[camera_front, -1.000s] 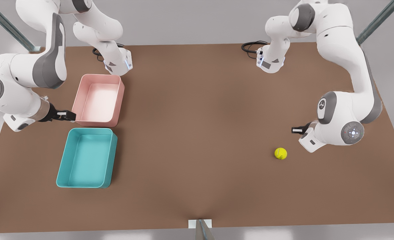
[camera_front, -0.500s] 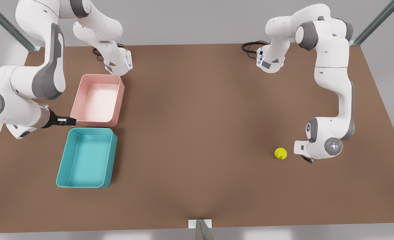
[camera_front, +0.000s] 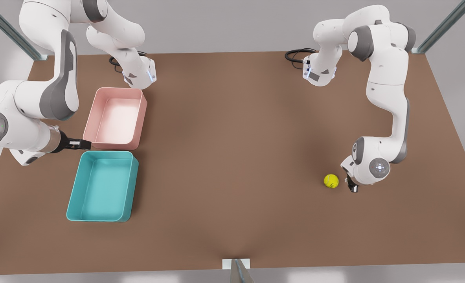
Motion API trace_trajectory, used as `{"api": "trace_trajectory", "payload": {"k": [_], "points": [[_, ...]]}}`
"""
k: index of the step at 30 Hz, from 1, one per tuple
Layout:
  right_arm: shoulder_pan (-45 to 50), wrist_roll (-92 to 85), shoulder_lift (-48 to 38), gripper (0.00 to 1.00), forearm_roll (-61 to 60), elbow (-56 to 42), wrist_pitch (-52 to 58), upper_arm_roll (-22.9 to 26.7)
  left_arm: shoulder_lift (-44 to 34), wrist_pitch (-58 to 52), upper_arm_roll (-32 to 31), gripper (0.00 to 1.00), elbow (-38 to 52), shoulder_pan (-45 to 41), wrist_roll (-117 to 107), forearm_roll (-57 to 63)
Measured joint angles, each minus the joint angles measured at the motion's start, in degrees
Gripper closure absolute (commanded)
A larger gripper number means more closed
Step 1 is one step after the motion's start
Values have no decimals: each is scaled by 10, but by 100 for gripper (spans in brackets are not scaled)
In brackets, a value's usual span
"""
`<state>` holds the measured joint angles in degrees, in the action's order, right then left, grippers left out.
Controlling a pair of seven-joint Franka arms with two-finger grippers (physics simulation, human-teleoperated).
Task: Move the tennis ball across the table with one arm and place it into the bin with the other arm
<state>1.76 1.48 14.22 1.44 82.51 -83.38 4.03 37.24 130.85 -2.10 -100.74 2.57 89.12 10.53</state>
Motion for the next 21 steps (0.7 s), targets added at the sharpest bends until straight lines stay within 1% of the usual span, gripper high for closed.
{"api": "trace_trajectory", "payload": {"k": [8,10,12,13,15,17,18,19,20,21], "points": [[0,0,2,0,0,0,0,0,1,-1,0,79,-2,-21,29,9],[0,0,5,0,0,0,0,0,1,10,0,79,-2,-57,18,9],[0,0,5,0,-1,0,0,0,-14,13,0,79,1,-133,-25,-5],[0,0,5,0,-2,0,0,0,-24,1,0,79,15,-155,-51,-47],[0,0,6,0,-3,0,0,0,-33,-24,1,79,30,-168,-98,-100],[0,0,10,0,-5,-2,-1,0,-34,-50,1,79,50,-170,-139,-91],[1,0,13,0,-7,-3,-1,0,-35,-92,1,79,118,-166,-166,-81],[2,0,21,0,-10,-7,-4,-1,-38,-152,2,68,207,-159,-195,-73],[10,1,35,0,-16,-18,-8,-2,-52,-220,10,0,285,-154,-225,-68],[26,2,51,0,-30,-32,-13,-3,-75,-290,13,0,329,-154,-255,-56]]}}
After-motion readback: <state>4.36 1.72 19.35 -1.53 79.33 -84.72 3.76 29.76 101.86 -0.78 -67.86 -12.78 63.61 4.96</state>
